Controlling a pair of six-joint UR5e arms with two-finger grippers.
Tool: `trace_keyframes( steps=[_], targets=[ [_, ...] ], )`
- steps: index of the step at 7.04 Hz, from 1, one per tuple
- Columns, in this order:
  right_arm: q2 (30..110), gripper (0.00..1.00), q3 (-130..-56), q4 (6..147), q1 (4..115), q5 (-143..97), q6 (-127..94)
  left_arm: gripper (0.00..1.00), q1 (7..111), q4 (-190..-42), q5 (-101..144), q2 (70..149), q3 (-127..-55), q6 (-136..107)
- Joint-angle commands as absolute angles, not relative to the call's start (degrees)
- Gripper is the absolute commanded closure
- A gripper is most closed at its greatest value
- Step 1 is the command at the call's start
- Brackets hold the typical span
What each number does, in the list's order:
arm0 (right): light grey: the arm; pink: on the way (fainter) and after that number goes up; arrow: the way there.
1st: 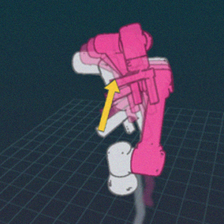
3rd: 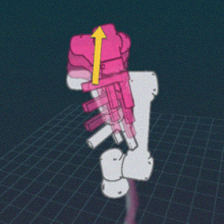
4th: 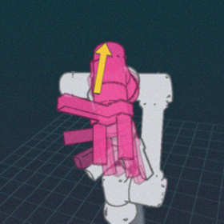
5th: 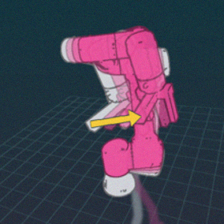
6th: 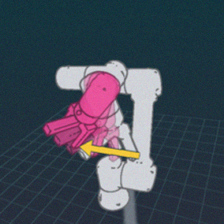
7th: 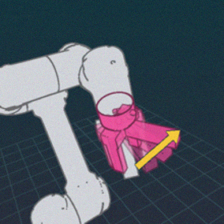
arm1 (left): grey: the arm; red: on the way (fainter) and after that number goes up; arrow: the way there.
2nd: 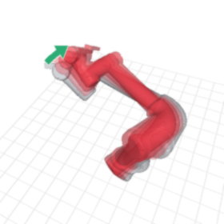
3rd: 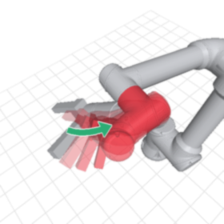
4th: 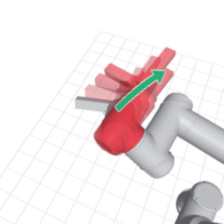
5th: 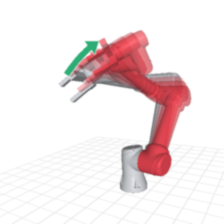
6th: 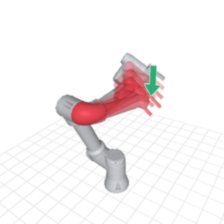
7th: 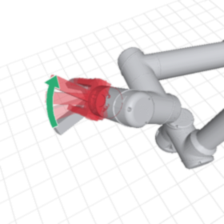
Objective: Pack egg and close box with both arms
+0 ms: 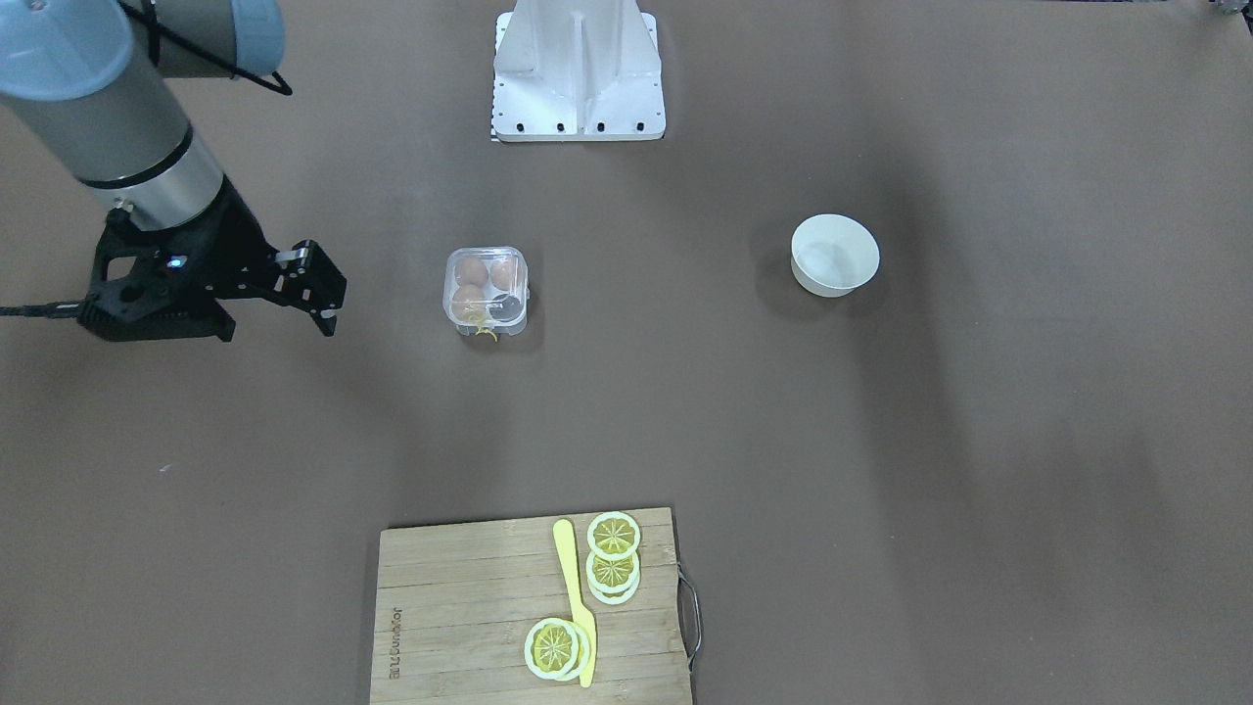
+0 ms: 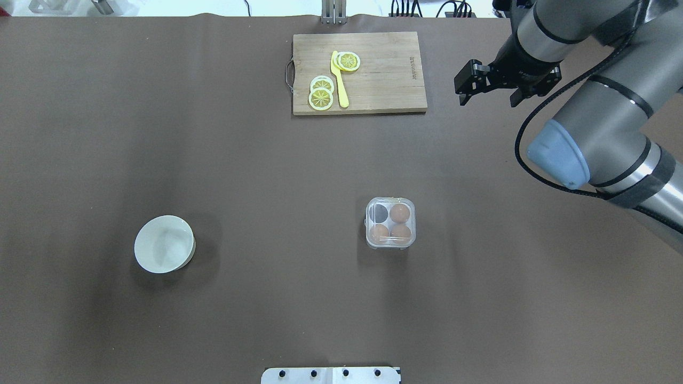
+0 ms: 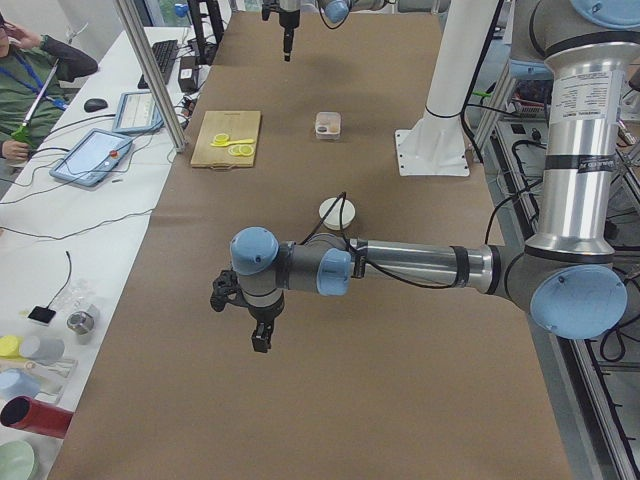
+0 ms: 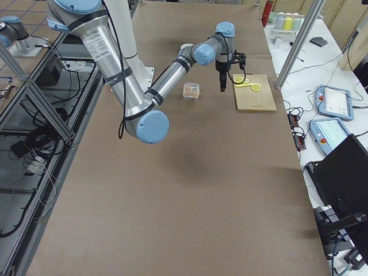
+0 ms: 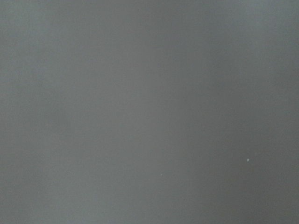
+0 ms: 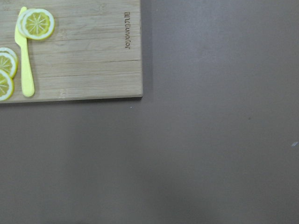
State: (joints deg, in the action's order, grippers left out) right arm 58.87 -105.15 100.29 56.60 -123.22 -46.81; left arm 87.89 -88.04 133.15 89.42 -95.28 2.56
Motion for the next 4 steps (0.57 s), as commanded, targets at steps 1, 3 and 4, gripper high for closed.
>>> trace_keyframes(
  steps=[1,3,4],
  targets=[
    [59.50,0.00,-101.09,100.46,62.37,-126.20,-38.10,0.02,89.38,-78.33,132.80,87.81,-102.02,3.16],
    [61.51,0.00,-98.01,100.46,68.00,-129.37,-30.71,0.02,89.47,-78.66,132.80,86.31,-102.22,3.16],
    [63.00,0.00,-97.65,100.55,70.20,-129.29,-28.67,0.02,89.47,-78.84,132.98,86.31,-102.13,3.16]
  ],
)
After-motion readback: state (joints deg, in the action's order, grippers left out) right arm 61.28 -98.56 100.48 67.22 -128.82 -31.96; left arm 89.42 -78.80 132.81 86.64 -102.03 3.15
